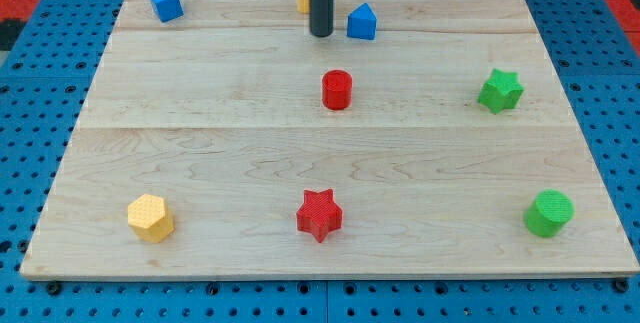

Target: Move the triangle to the top right of the red circle

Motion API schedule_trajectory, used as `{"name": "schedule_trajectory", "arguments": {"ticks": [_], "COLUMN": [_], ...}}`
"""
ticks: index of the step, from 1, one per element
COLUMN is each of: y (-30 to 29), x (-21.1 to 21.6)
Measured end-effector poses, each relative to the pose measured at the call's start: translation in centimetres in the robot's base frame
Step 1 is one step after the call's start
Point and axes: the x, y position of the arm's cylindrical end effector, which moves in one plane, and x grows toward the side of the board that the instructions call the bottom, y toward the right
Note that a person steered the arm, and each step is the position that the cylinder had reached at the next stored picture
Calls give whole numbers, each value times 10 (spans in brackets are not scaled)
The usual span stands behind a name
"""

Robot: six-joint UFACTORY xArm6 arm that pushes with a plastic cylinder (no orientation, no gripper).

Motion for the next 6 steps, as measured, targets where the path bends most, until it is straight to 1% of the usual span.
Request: {"name": "schedule_trajectory", "arguments": {"ticks": [1, 2, 3, 4, 5, 6], "y": [-4, 43, 63, 67, 69, 80], "x": [-40, -83, -68, -19, -16, -82]}}
